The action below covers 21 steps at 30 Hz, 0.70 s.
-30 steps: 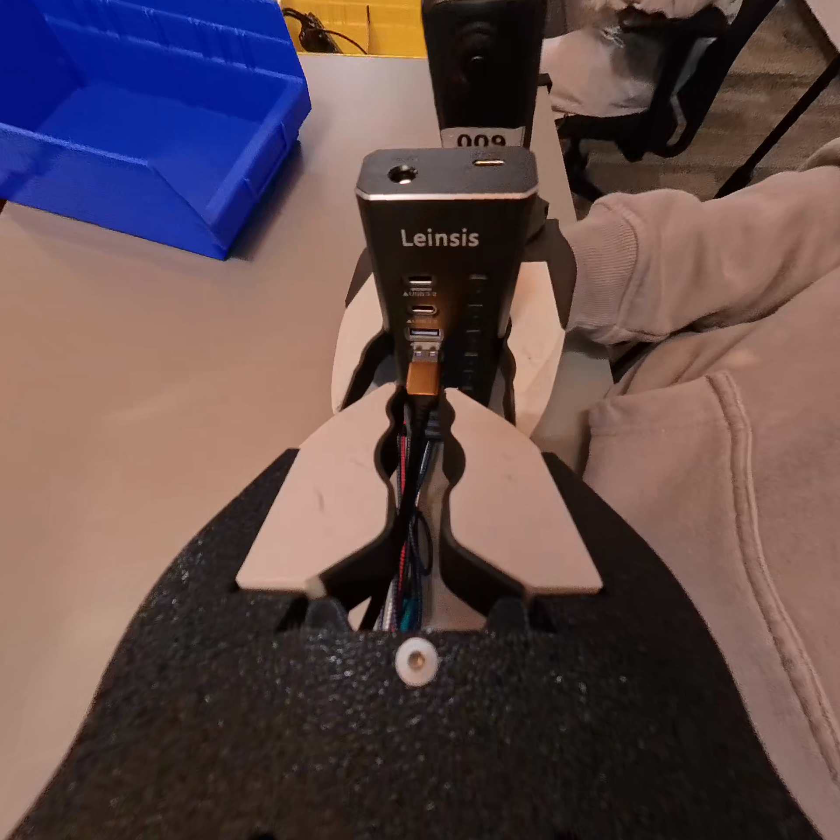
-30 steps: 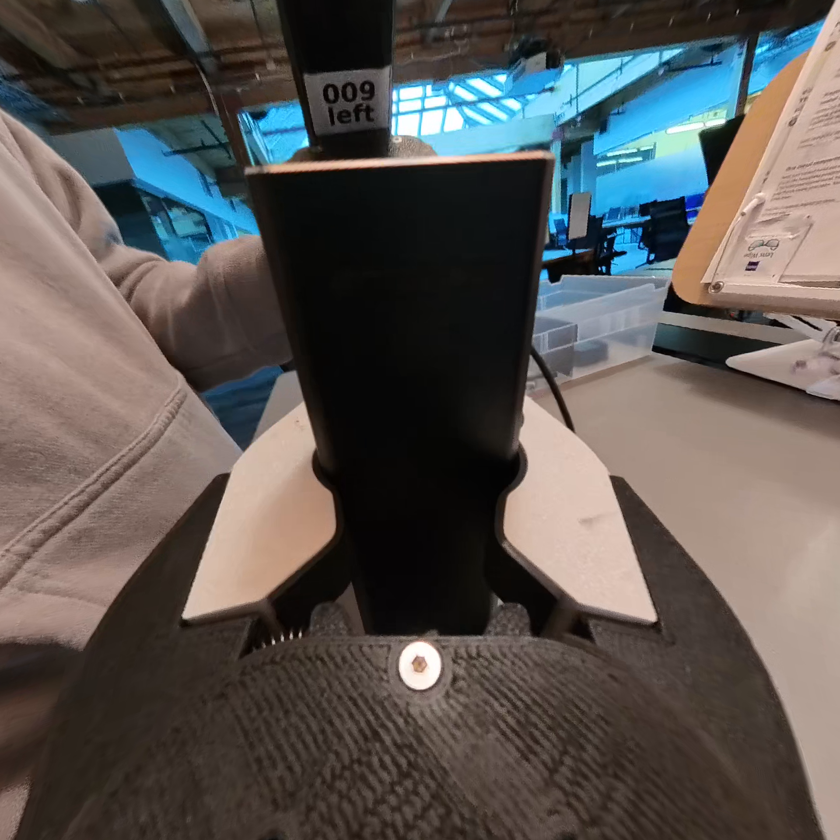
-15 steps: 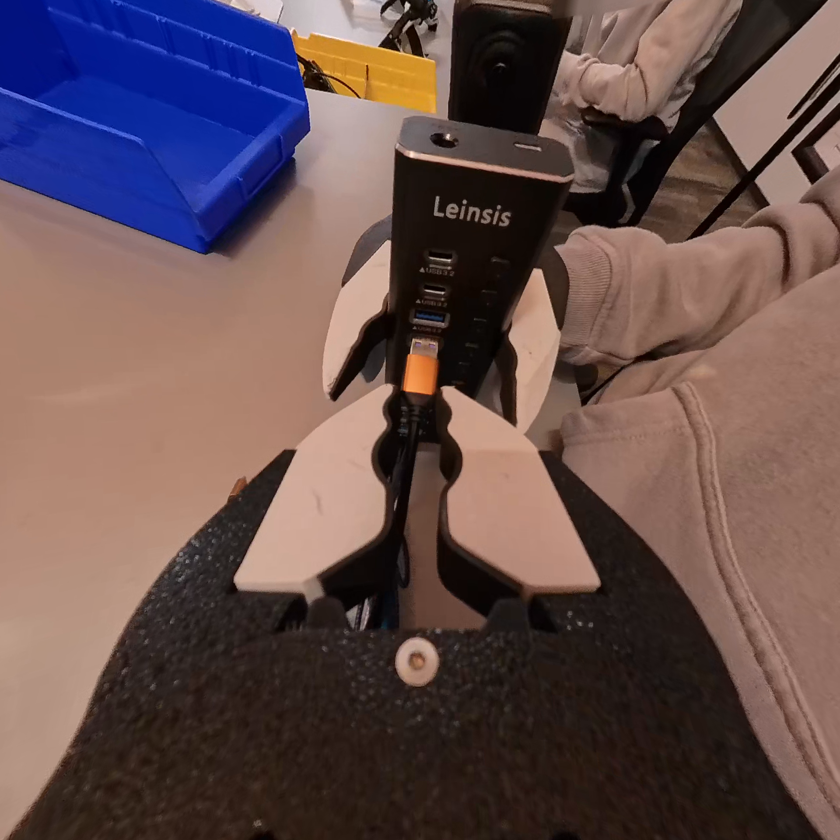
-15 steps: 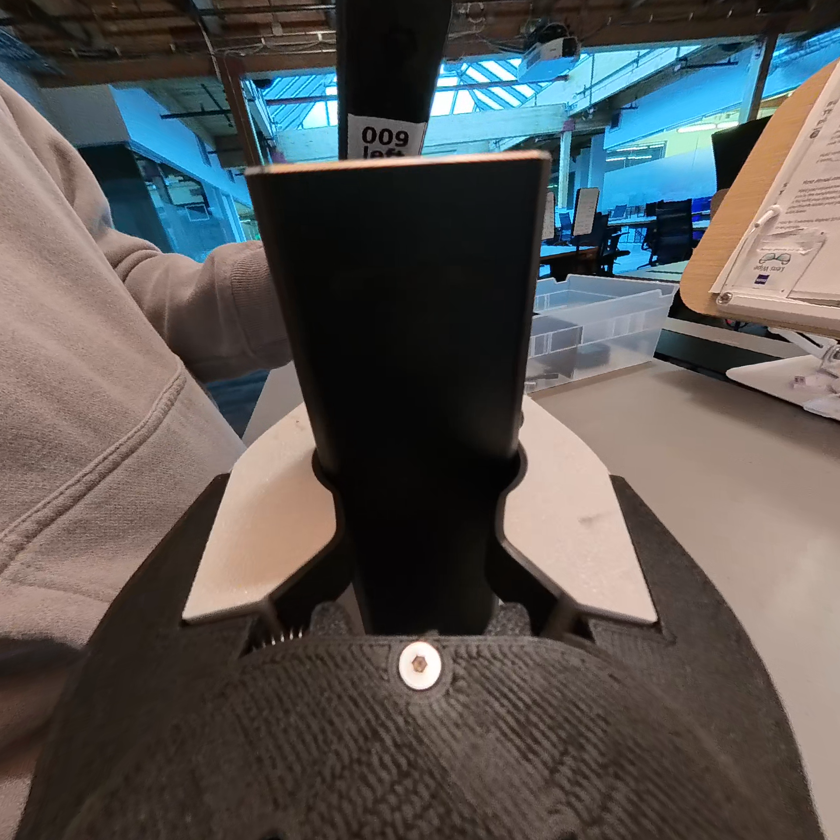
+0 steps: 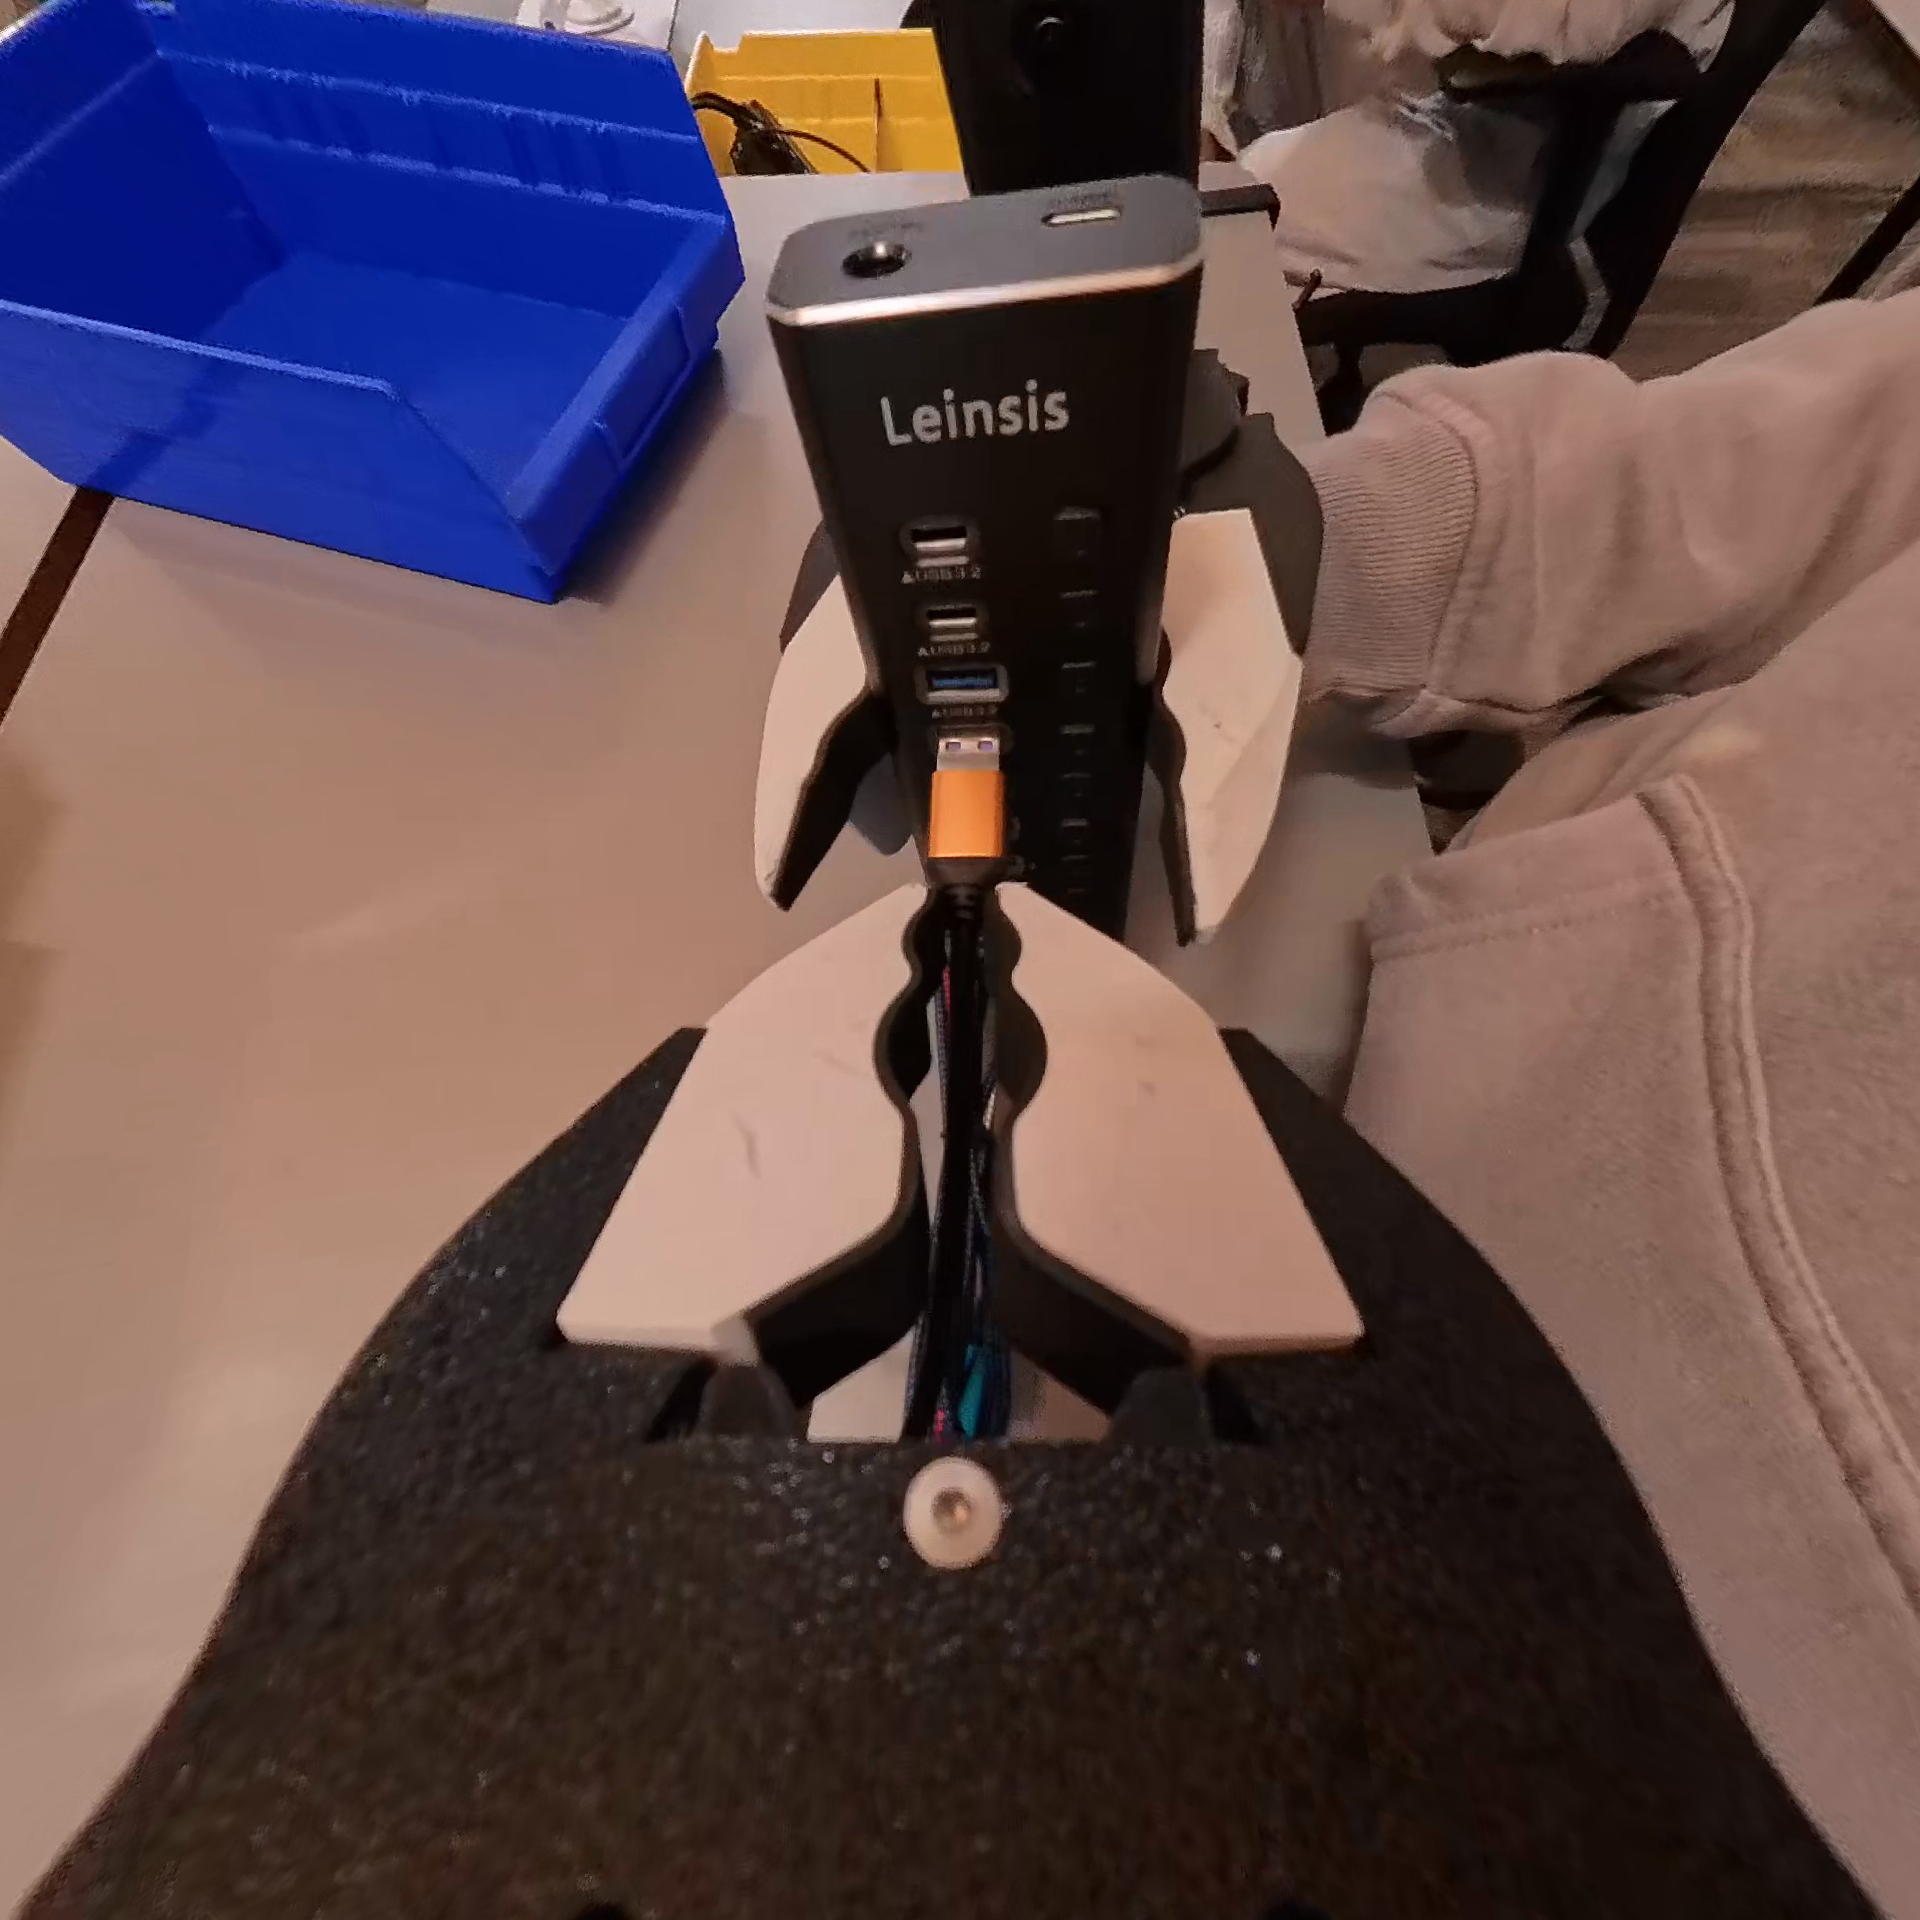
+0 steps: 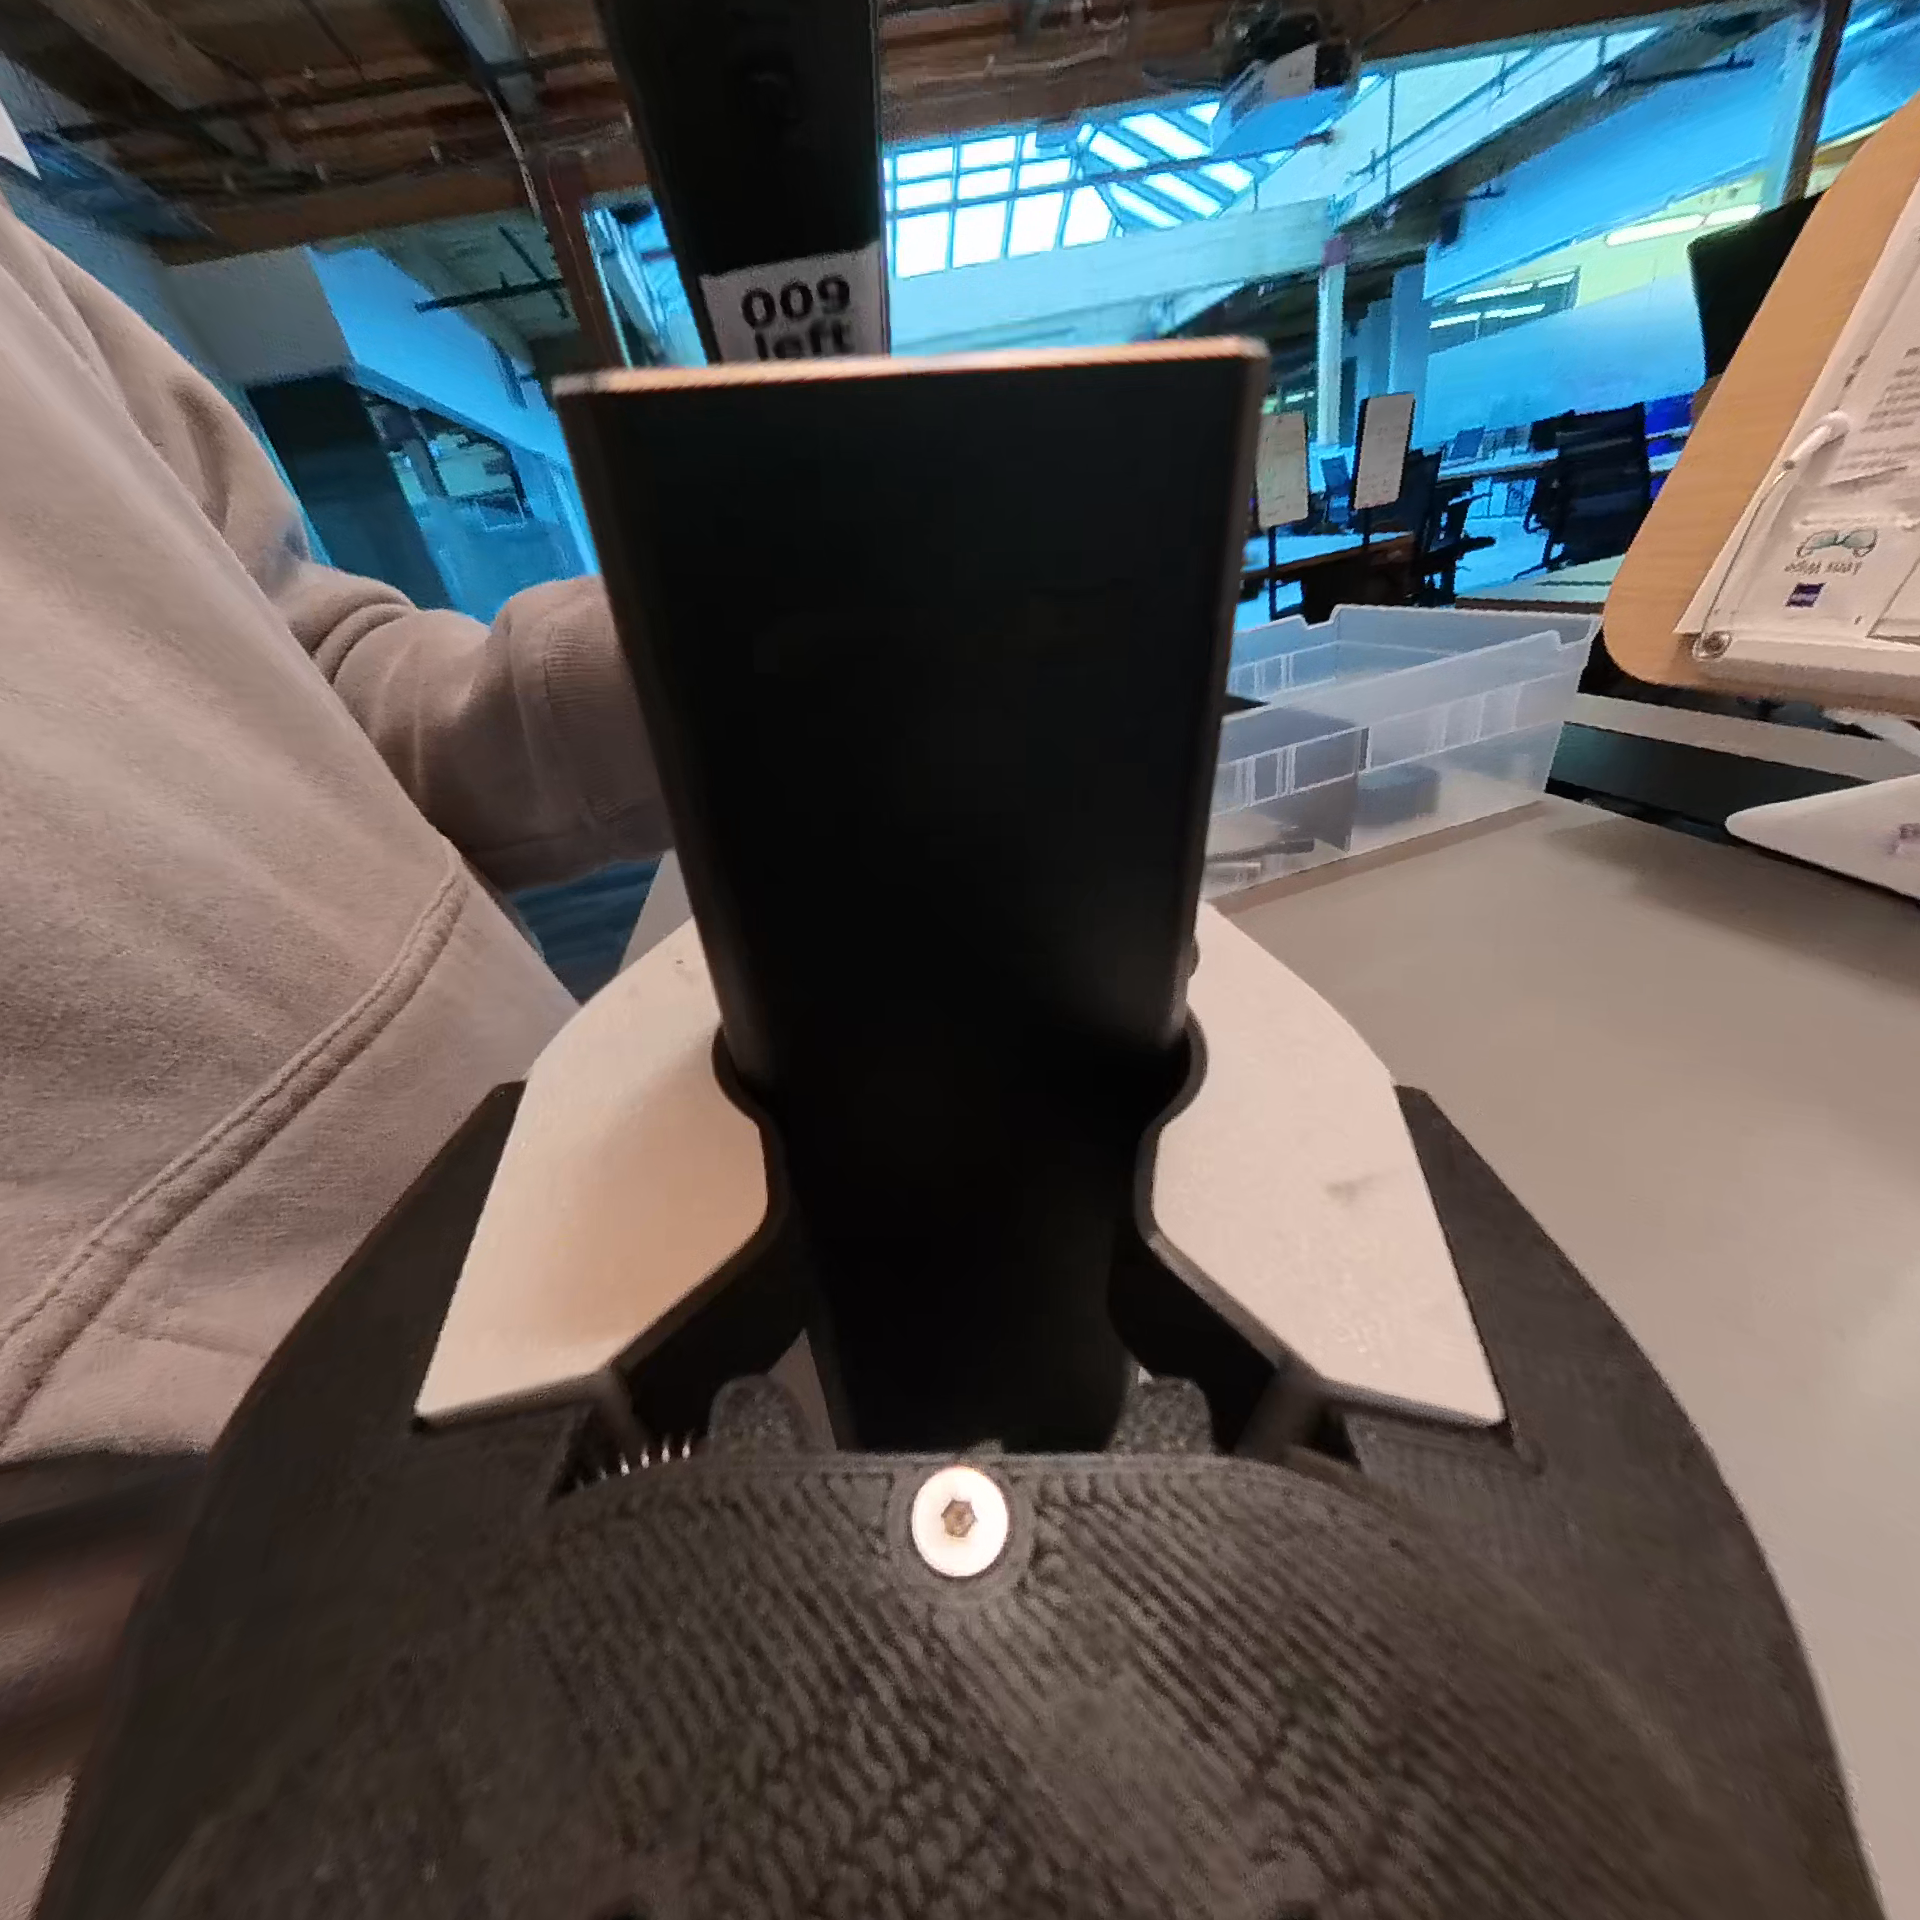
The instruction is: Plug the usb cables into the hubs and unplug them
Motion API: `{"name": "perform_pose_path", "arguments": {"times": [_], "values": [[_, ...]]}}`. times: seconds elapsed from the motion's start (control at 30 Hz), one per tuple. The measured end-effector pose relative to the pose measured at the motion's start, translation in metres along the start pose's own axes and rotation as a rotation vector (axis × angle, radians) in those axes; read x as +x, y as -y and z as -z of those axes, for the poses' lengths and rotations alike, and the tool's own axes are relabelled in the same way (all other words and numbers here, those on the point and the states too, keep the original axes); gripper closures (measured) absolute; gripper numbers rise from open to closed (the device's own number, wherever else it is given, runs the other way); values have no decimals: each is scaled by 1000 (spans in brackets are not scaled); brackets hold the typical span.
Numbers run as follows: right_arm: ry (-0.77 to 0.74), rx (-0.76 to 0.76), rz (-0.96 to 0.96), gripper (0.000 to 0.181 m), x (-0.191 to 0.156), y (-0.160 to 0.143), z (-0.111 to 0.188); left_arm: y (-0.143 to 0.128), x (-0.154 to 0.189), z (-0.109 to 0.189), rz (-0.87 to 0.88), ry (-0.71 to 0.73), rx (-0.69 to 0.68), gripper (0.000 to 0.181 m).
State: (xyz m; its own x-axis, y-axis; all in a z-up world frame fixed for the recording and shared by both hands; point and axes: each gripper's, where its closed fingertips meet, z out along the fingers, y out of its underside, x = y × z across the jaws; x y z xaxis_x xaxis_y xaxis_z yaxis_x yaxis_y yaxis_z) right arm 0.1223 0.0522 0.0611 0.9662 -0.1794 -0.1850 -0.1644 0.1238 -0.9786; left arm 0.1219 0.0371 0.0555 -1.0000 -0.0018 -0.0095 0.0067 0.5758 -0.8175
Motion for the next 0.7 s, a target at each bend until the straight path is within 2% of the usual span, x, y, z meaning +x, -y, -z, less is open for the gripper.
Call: {"name": "perform_pose_path", "arguments": {"times": [0.03, 0.2, 0.27, 0.4, 0.47, 0.57, 0.63, 0.7], "values": [[0, -9, 3, 107, 0, -1, -1, 0, 0, 0, -4, -1, -3, 175], [25, -48, -12, 106, -2, -8, -5, 7, -2, 1, -5, -4, 30, 175], [-5, -8, -8, 107, 1, -4, -5, 8, -4, 0, 25, -7, 36, 175], [-34, -75, 40, 107, 4, -14, -4, -3, -2, -5, 34, -5, 20, 174], [-56, -66, 59, 107, 6, -11, -3, 1, -5, -2, 54, 23, 49, 174], [-95, -32, 68, 107, 11, 2, 2, 26, -33, 33, 97, 212, 205, 147], [-126, -11, 99, 107, 15, 21, 13, 38, -52, 70, 144, 344, 343, 142], [-180, 25, 152, 107, 23, 49, 29, 32, -65, 97, 181, 430, 416, 141]]}}
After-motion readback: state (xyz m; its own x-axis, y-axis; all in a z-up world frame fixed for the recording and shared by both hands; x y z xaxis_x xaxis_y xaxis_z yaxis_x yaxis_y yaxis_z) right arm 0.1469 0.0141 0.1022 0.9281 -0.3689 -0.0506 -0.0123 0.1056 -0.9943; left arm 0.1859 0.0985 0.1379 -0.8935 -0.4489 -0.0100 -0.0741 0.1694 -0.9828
